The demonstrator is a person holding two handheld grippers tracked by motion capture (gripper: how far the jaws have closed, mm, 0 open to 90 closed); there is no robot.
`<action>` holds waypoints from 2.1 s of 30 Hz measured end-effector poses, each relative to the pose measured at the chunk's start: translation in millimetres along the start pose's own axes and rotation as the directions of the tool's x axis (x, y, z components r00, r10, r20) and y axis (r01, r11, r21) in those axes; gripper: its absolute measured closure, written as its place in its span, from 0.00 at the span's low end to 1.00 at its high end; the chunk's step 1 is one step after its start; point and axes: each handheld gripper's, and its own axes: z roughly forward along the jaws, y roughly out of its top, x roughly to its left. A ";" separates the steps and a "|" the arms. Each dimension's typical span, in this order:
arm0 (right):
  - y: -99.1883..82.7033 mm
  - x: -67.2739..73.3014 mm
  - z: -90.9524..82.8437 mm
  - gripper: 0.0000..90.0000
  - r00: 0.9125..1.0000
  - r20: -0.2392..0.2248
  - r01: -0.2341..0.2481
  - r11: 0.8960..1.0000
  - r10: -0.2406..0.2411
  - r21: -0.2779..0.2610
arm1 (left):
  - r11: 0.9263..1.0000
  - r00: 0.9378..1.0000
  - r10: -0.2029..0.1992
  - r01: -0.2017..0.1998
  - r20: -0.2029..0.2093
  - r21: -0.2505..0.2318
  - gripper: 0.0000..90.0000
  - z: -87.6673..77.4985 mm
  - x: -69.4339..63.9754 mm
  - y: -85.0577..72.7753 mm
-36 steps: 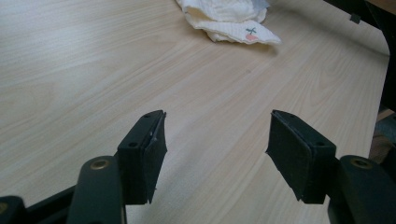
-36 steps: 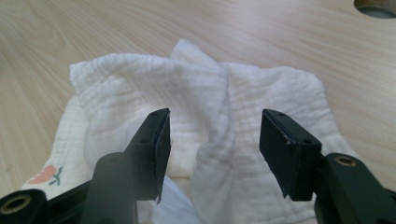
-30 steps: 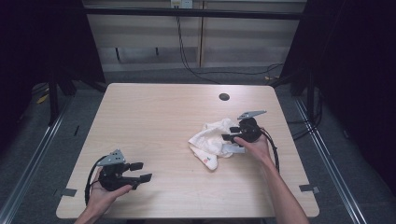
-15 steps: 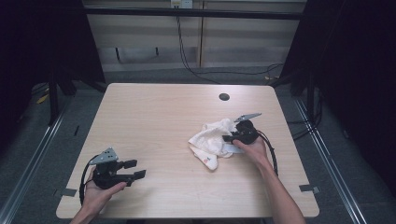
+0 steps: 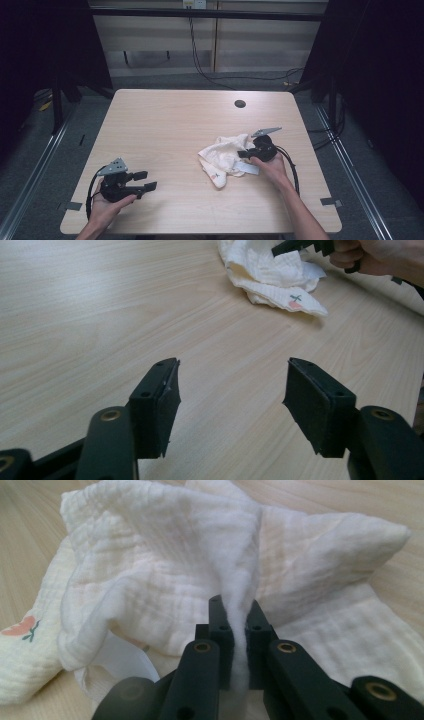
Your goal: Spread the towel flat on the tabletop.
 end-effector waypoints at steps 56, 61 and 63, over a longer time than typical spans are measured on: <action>-17.3 114.8 23.4 0.91 0.973 -0.196 0.126 0.992 -0.122 0.007 | 0.971 0.955 0.167 -0.202 0.244 0.127 0.79 73.9 -55.3 22.6; -11.5 127.8 22.8 0.75 0.976 -0.172 0.141 0.990 -0.137 0.013 | 0.959 0.942 0.213 -0.252 0.258 0.129 0.80 72.0 -68.7 18.4; -10.0 125.6 16.3 0.68 0.978 -0.152 0.146 0.989 -0.144 0.002 | 0.958 0.941 0.218 -0.257 0.258 0.129 0.82 75.1 -69.8 18.8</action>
